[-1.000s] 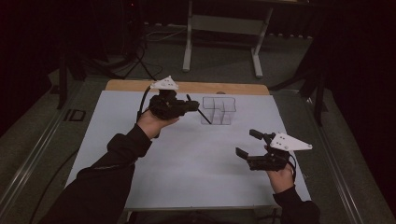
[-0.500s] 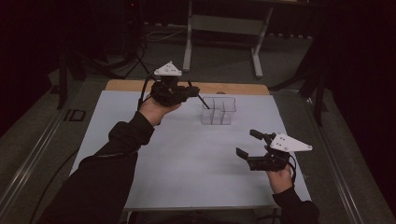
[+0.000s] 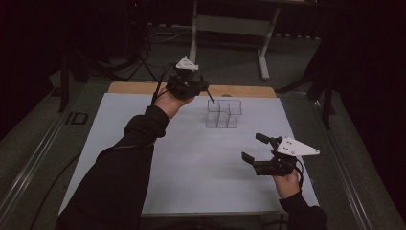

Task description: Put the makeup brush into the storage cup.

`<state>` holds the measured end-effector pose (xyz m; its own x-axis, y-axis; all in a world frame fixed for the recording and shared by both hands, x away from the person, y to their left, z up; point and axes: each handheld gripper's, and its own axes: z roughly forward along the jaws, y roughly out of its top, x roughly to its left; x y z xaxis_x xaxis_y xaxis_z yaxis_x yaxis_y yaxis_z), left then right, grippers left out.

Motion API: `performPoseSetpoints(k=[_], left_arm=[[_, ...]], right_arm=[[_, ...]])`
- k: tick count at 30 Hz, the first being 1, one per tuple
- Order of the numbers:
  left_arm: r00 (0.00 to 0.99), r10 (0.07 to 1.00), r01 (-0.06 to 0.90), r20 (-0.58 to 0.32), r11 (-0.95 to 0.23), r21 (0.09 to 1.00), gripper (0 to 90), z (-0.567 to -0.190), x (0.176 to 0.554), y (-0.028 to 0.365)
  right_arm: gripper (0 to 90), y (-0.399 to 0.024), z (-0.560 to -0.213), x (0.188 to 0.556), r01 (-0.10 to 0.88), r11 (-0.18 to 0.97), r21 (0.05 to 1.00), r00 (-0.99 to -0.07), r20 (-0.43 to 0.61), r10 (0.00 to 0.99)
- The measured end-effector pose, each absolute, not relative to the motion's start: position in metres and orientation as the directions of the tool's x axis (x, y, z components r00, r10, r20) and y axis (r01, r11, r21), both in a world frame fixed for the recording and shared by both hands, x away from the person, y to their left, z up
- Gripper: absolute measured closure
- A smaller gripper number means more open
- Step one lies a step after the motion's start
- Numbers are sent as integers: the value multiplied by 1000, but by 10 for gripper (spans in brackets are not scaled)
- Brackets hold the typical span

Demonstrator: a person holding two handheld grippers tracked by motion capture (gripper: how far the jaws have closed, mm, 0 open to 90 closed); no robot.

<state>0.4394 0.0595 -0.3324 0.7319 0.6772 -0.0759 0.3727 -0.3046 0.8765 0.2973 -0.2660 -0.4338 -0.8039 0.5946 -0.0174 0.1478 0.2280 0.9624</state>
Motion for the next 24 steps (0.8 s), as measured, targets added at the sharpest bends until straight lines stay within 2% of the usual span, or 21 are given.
performPoseSetpoints(k=[24], left_arm=[[678, 733, 447, -56, -350, 823, 855, -387, 476, 30]], right_arm=[[137, -264, -436, 295, 143, 245, 959, -817, -25, 576]])
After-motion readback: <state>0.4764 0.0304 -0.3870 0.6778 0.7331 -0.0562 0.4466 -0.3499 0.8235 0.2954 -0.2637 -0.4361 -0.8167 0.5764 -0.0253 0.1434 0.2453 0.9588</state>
